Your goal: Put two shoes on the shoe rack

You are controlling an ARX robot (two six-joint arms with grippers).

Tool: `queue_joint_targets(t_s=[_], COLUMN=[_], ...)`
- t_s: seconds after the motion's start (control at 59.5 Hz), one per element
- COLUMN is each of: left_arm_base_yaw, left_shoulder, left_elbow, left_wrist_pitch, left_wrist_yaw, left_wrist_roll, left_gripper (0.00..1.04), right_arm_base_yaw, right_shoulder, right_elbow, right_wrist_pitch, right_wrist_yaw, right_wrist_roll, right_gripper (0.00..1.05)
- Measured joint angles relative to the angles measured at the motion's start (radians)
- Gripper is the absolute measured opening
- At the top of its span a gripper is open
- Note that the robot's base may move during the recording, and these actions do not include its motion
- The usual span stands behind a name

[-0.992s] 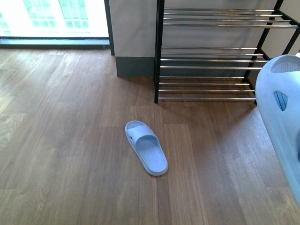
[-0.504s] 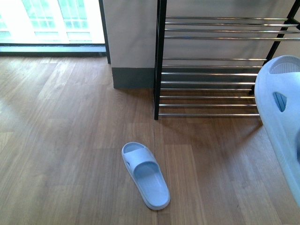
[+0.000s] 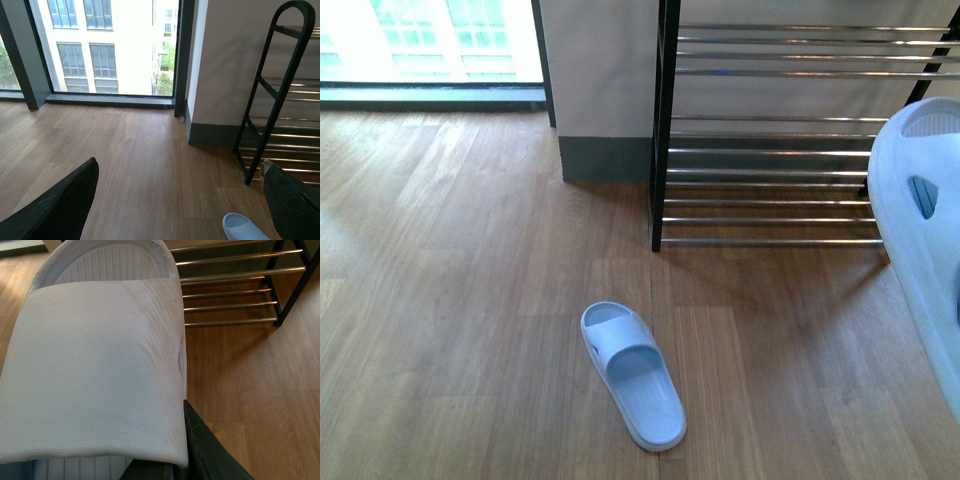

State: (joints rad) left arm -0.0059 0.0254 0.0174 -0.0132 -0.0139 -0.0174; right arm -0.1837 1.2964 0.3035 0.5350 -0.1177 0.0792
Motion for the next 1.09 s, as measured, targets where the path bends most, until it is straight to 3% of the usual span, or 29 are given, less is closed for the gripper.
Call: queue_joint_targets(t_s=[0.084, 0.134, 0.219, 0.37, 0.672, 0.992, 1.093], left_arm_base_yaw=[-0.058, -0.096, -0.198, -0.289, -0.319, -0.340, -0.357], left_shoulder=[0.121, 0.236, 0.533, 0.940, 1.684, 2.299, 2.409], left_elbow=[0.076, 0.105, 0.141, 0.228, 0.520, 0.900, 1.001], left_wrist_pitch=[-0.172, -0.178, -0.012, 0.257, 0.460, 0.468, 0.420], left_wrist_yaw=[-0.120, -0.167, -0.199, -0.202, -0.155, -0.181, -0.141], left_wrist_roll=[-0.085, -0.128, -0.154, -0.086, 0.167, 0.249, 0.222], left_gripper=[0.95, 0.95, 0.95, 0.95, 0.95, 0.95, 0.95], right_arm_base_yaw=[0.000, 0.000, 0.000, 0.000, 0.000, 0.000, 0.000], right_shoulder=[0.000, 0.000, 0.000, 0.000, 0.000, 0.000, 0.000], right_elbow=[0.000, 0.000, 0.000, 0.000, 0.000, 0.000, 0.000], right_wrist_pitch=[0.000, 0.000, 0.000, 0.000, 0.000, 0.000, 0.000], right_wrist_yaw=[0.000, 0.000, 0.000, 0.000, 0.000, 0.000, 0.000], right_wrist_roll=[0.000, 0.000, 0.000, 0.000, 0.000, 0.000, 0.000], right_gripper=[0.01, 0.01, 0.01, 0.01, 0.01, 0.01, 0.01])
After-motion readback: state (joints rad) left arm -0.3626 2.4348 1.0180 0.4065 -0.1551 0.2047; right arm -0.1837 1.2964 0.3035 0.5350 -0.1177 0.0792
